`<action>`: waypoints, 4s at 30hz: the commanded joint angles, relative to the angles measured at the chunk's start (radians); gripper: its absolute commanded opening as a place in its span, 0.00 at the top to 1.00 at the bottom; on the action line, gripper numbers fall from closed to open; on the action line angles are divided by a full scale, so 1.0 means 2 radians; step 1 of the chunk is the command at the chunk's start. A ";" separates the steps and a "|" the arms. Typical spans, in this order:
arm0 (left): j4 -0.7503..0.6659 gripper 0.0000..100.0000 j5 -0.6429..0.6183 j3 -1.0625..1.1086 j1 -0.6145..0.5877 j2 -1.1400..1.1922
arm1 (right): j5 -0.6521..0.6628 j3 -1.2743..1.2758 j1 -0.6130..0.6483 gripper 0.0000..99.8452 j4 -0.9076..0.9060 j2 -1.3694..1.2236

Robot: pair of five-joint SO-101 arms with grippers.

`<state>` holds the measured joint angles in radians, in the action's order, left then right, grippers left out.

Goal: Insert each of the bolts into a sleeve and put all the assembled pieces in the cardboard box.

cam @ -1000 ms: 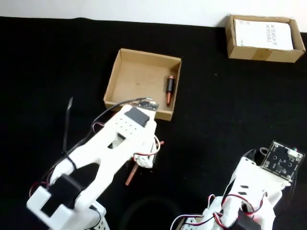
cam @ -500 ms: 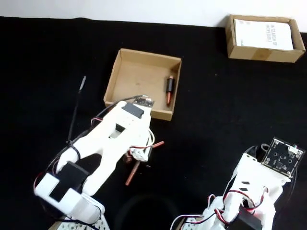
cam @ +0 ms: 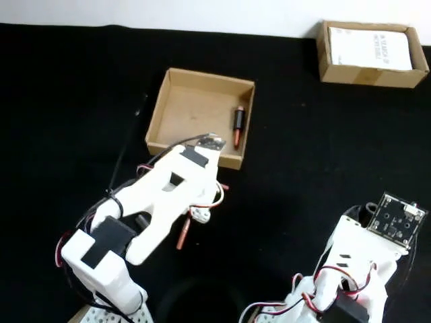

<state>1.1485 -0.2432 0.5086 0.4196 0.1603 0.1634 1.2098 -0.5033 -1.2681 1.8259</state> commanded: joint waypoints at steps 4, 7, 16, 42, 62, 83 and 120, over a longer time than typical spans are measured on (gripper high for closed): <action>-0.003 0.99 0.001 -0.021 -0.001 -0.002 | 0.002 0.008 -0.006 0.99 0.023 0.000; 0.022 0.99 0.000 -0.055 -0.001 -0.004 | 0.002 0.007 -0.003 0.99 0.024 0.000; 0.100 0.99 0.001 -0.148 0.000 -0.069 | 0.003 0.008 -0.003 0.99 0.024 0.001; -0.018 0.99 0.002 -0.148 0.039 -0.290 | -0.001 -0.060 0.072 0.99 0.016 0.003; -0.211 0.99 -0.002 0.196 0.033 -0.650 | -0.074 -0.033 0.440 0.99 -0.066 0.000; -0.453 0.99 -0.048 0.094 0.065 -0.461 | -0.073 0.162 0.442 0.99 0.253 0.000; -0.425 0.99 -0.048 0.027 0.106 -0.338 | -0.074 0.148 0.438 0.99 0.250 0.003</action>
<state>0.2969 -0.3322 0.5547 0.6360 -0.5102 0.0207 1.5397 0.3713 -0.7833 1.8243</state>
